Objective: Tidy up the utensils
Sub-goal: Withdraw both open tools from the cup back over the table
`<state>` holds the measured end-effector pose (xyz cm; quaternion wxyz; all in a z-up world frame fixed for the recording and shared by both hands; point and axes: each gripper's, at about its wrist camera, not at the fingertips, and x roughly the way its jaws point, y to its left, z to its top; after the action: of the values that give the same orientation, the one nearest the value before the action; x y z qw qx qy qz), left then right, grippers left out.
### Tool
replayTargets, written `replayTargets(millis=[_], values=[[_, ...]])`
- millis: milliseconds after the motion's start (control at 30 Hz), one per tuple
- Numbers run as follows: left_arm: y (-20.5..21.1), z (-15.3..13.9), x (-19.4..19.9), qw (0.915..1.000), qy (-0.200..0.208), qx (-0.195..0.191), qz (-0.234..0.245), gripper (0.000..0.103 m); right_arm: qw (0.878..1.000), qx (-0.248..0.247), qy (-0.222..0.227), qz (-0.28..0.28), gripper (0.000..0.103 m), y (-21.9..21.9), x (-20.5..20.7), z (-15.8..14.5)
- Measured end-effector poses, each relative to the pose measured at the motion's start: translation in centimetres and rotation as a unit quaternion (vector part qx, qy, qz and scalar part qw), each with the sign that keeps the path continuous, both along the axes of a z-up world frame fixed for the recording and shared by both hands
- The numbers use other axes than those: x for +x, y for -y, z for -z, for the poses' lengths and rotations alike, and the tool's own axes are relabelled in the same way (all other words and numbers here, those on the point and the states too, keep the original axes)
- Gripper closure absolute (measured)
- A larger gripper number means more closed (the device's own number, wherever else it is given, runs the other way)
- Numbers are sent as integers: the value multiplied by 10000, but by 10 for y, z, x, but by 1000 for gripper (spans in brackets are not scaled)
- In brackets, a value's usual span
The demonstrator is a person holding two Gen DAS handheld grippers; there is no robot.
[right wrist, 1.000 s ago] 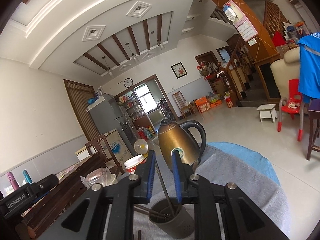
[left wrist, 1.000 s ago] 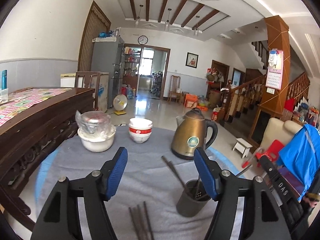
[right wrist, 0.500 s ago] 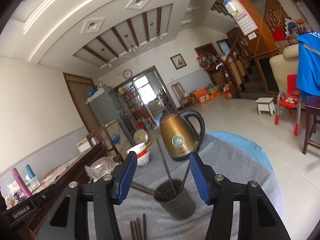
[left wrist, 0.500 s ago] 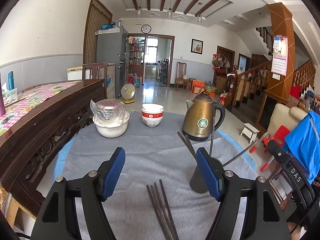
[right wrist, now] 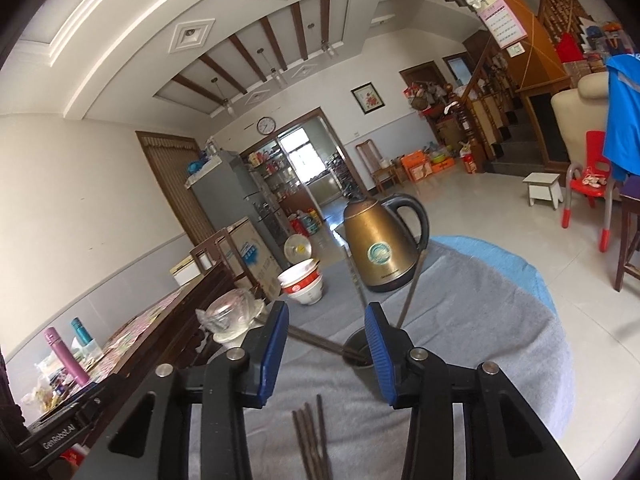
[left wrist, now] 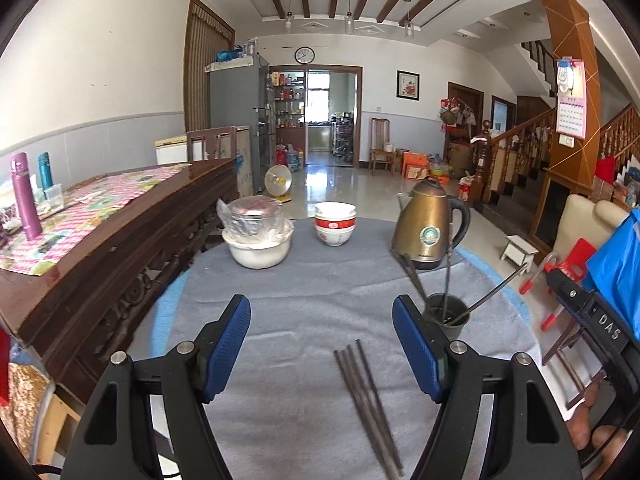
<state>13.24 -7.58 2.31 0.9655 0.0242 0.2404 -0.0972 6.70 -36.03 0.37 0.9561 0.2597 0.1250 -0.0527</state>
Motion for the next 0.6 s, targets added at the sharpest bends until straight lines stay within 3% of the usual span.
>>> replayTargets(millis=[333,600], values=[[-34,14,-6,9993,-171,296,-166,25,9973,-165,-454,-560,59,-28,-6,7],[-58,51,10,9959,-799,367,-219,25,9898,-130,-1072,-926,59,-44,16,39]])
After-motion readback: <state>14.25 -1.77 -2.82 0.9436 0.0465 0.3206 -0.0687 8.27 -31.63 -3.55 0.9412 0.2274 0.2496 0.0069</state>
